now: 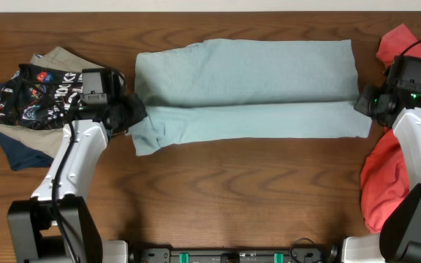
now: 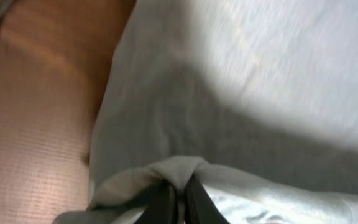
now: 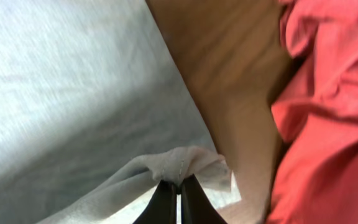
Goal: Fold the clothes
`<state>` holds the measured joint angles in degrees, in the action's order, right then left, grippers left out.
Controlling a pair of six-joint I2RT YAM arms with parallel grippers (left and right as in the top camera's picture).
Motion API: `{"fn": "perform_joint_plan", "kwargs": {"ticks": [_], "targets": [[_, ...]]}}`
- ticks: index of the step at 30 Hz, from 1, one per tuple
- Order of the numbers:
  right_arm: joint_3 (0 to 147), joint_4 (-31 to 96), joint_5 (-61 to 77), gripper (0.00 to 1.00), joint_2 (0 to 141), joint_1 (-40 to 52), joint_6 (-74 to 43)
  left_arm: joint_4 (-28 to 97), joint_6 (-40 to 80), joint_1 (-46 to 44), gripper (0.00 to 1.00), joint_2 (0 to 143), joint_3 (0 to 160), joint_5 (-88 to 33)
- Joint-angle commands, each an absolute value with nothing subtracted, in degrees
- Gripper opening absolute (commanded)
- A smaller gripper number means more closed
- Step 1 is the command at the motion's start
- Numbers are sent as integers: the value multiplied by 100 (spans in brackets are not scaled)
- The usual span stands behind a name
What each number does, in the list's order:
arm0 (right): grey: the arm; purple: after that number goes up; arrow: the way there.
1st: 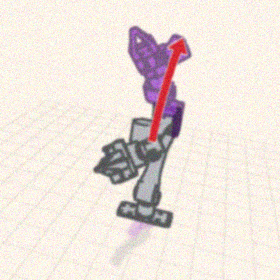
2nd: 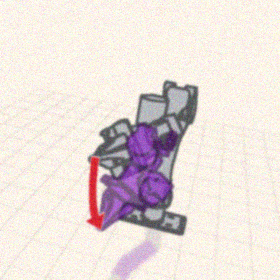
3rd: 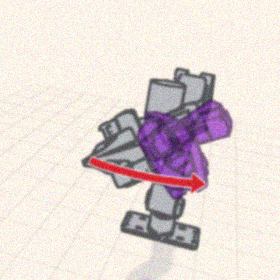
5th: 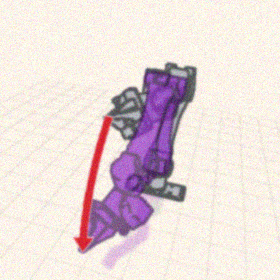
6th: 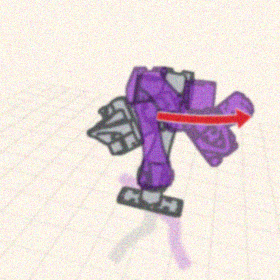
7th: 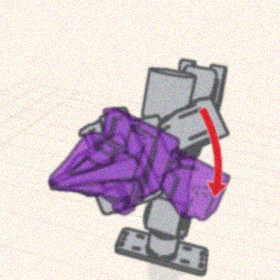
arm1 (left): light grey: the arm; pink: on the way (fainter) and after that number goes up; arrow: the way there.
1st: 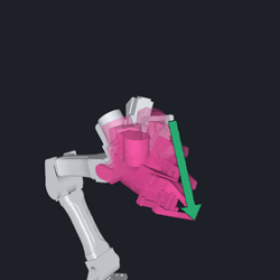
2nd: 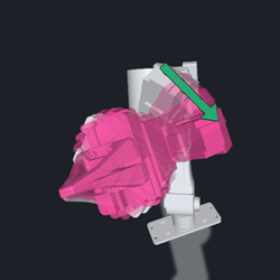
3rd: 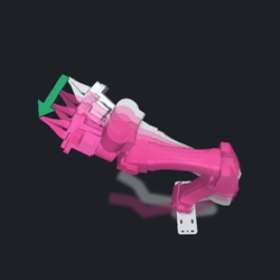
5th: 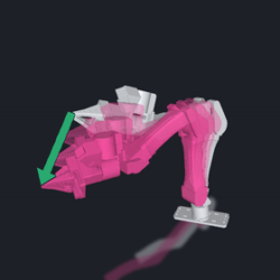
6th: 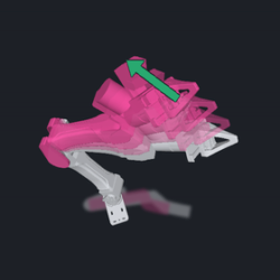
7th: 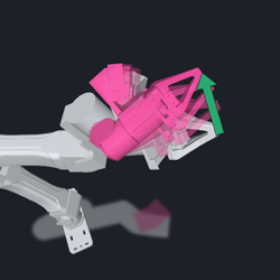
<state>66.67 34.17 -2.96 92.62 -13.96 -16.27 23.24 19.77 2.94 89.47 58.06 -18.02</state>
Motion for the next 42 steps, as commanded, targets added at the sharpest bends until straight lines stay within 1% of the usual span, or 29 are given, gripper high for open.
{"fn": "perform_joint_plan", "kwargs": {"ticks": [1,2,3,4,5,6,9,13,16,22,23,24,25,26,29,31,33,36,37,42], "targets": [[6748,3157,-357,29,9310,-1420,-1669,2005,2023,314,14,8991,5850,-1747],[6748,3096,-357,45,9345,-1420,-1671,1951,2023,316,37,8991,5850,-1747],[6748,3055,-357,58,9378,-1420,-1671,1940,2023,316,55,8991,5850,-1747],[6748,3059,-362,66,9411,-1420,-1669,2003,2023,316,72,8991,5850,-1750],[6748,3092,-362,68,9448,-1420,-1634,2152,2023,316,80,8991,5850,-1747],[6748,3144,-364,69,9483,-1424,-1573,2342,2023,316,83,8991,5850,-1745],[6744,3446,-550,70,9638,-1426,-1406,3162,1975,316,85,8991,5850,-1715],[6726,3804,-821,67,9913,-1431,-1406,4023,1892,316,85,8991,5789,-1514],[6726,3916,-810,59,10232,-1431,-1409,4075,1892,316,86,8991,5555,-1238],[6726,3997,-467,41,10895,-1431,-1406,3632,1894,316,86,8991,5063,-1072],[6726,4018,-421,34,10993,-1431,-1406,3590,1894,316,86,8991,5017,-1055],[6726,4060,-425,23,11074,-1431,-1406,3557,1894,316,86,8991,4989,-1035],[6726,4136,-427,10,11153,-1431,-1406,3529,1894,316,87,8991,4976,-1009],[6726,4230,-454,1,11203,-1433,-1409,3518,1894,316,86,8993,4974,-976],[6726,4493,-539,1,11238,-1448,-1435,3369,1894,316,86,8993,4971,-976],[6726,4663,-589,1,11218,-1463,-1544,3225,1892,316,81,8993,4971,-978],[6726,4818,-617,1,11209,-1481,-1542,3046,1863,316,67,8993,4971,-978],[6726,5026,-696,1,11209,-1505,-1544,2904,1737,316,51,8993,4971,-976],[6726,5074,-729,1,11209,-1511,-1546,2904,1721,316,50,8993,4971,-978],[6726,5343,-923,1,11209,-1562,-1629,2941,1717,314,50,8993,4866,-980]]}}
